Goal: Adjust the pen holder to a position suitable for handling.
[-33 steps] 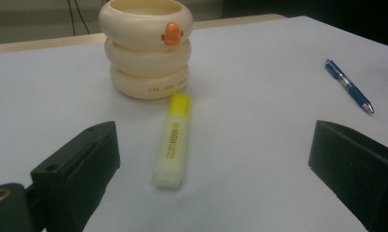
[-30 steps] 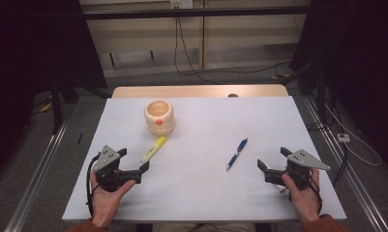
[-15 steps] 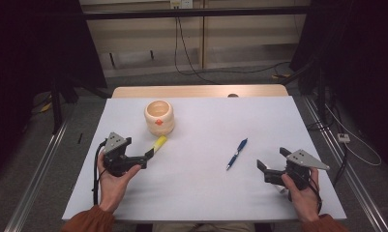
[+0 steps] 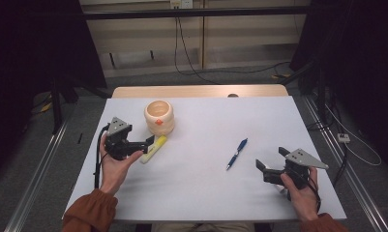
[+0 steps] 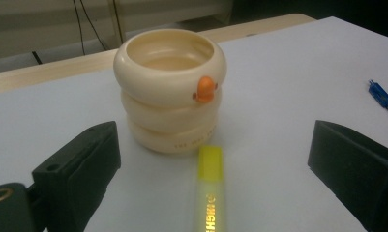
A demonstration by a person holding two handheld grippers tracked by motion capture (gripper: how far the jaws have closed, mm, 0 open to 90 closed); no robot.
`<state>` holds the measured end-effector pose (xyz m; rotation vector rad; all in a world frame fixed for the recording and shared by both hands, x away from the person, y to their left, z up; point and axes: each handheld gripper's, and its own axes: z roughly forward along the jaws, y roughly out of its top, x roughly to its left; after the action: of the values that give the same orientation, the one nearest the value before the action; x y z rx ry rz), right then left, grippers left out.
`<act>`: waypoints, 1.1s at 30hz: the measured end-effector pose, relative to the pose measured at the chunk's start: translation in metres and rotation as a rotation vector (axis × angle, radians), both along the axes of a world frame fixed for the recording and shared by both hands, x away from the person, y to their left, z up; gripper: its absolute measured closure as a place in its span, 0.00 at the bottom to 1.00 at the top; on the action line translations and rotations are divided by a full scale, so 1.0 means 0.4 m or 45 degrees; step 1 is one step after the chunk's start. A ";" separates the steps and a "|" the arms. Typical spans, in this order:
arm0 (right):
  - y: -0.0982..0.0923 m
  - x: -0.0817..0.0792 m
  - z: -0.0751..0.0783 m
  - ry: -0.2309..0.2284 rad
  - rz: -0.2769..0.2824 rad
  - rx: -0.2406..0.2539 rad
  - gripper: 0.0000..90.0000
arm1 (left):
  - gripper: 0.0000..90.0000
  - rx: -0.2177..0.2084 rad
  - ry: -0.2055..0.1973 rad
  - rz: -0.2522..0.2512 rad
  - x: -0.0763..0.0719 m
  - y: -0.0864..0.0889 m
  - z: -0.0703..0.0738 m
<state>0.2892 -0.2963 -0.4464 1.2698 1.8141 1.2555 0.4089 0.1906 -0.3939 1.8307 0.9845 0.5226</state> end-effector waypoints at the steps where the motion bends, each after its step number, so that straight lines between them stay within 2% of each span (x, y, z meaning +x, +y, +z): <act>1: 0.002 0.000 0.000 0.002 0.001 0.000 0.05 | 0.05 -0.013 -0.006 0.009 0.006 -0.001 0.005; 4: 0.006 0.001 0.002 -0.005 0.002 -0.009 0.05 | 0.06 -0.022 -0.020 0.022 0.018 -0.003 0.016; 5: 0.007 0.001 0.002 -0.003 0.004 -0.008 0.05 | 0.06 -0.007 -0.040 0.025 0.033 -0.002 0.029; 7: 0.009 0.001 0.001 -0.002 0.004 -0.009 0.05 | 0.06 -0.009 -0.040 0.028 0.039 -0.004 0.034; 10: 0.009 0.000 0.002 -0.006 0.008 -0.012 0.05 | 0.06 0.001 -0.039 0.032 0.068 -0.006 0.050; 11: 0.009 0.000 0.003 -0.008 0.009 -0.012 0.05 | 0.07 -0.012 -0.040 0.042 0.086 -0.009 0.053; 12: 0.008 0.000 0.003 -0.009 0.008 -0.013 0.05 | 0.08 -0.012 -0.040 0.042 0.086 -0.009 0.053; 15: 0.005 -0.001 0.003 -0.008 0.005 -0.008 0.05 | 0.08 -0.020 -0.016 0.078 0.125 -0.012 0.058; 16: 0.005 -0.001 0.003 -0.007 0.004 -0.007 0.05 | 0.08 -0.020 -0.016 0.078 0.125 -0.012 0.058; 17: 0.004 -0.001 0.003 -0.007 0.001 -0.007 0.05 | 0.08 -0.015 -0.015 0.105 0.143 -0.019 0.059; 20: 0.005 0.000 0.003 -0.008 0.007 -0.007 0.05 | 0.12 0.004 -0.006 0.104 0.163 -0.025 0.060; 23: 0.007 0.000 0.004 -0.009 0.010 -0.009 0.05 | 0.14 0.020 0.037 0.132 0.204 -0.028 0.053; 24: 0.007 0.000 0.004 -0.009 0.010 -0.009 0.05 | 0.15 0.020 0.037 0.132 0.204 -0.028 0.053; 25: 0.007 0.000 0.004 -0.010 0.010 -0.011 0.05 | 0.17 0.015 0.052 0.141 0.213 -0.029 0.050; 26: 0.007 0.000 0.004 -0.010 0.010 -0.011 0.05 | 0.19 0.040 0.073 0.141 0.230 -0.028 0.048; 28: 0.006 -0.001 0.003 -0.010 0.013 -0.008 0.05 | 0.23 0.031 0.080 0.170 0.246 -0.028 0.045; 33: 0.005 0.000 0.002 -0.008 0.018 -0.008 0.05 | 0.31 0.039 0.108 0.188 0.276 -0.030 0.032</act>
<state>0.2891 -0.2941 -0.4455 1.2502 1.8241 1.2594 0.5193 0.1787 -0.3809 1.8289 1.1814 0.5551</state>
